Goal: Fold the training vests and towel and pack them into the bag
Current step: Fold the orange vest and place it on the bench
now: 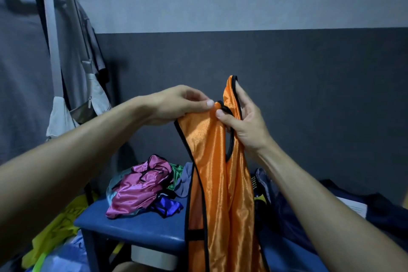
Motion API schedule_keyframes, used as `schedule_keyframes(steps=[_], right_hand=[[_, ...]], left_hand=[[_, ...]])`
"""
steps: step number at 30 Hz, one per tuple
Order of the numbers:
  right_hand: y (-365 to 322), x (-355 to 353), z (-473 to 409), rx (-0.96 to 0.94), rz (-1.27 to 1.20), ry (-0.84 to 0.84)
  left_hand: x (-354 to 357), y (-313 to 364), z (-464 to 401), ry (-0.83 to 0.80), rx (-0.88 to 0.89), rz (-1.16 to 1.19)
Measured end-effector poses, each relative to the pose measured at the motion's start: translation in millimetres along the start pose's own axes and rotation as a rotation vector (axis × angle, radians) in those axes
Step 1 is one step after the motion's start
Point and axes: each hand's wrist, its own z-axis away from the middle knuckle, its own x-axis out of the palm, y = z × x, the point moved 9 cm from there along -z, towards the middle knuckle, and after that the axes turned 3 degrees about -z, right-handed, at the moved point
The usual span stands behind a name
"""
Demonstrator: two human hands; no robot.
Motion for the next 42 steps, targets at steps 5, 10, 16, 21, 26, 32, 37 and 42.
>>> schedule_keyframes(steps=[5,10,16,21,26,32,37,42], right_hand=[[2,-4,3,0.016,0.020,-0.009],[8,-29,4,0.076,-0.141,0.105],[8,-48,0,0.097,-0.183,0.232],[-1,-49,-3,0.067,-0.131,0.224],[-7,-48,-7,0.052,-0.096,0.228],[-17,-45,-11,0.098,-0.189,0.192],[-22,-53,-11,0.137,-0.102,0.157],[-13,-60,-12,0.241,0.190,0.095]], left_hand=[[1,-13,-7,-0.062,-0.078,0.058],[-2,-23,-6,-0.106,-0.122,0.004],[12,-26,-15,-0.077,-0.036,0.072],[28,-17,-12,-0.133,0.005,-0.074],[33,-14,-11,-0.131,0.023,-0.202],[25,-15,-21,-0.003,-0.014,-0.059],[13,-2,-23,0.081,0.075,-0.270],[4,14,-27,0.106,0.179,-0.434]])
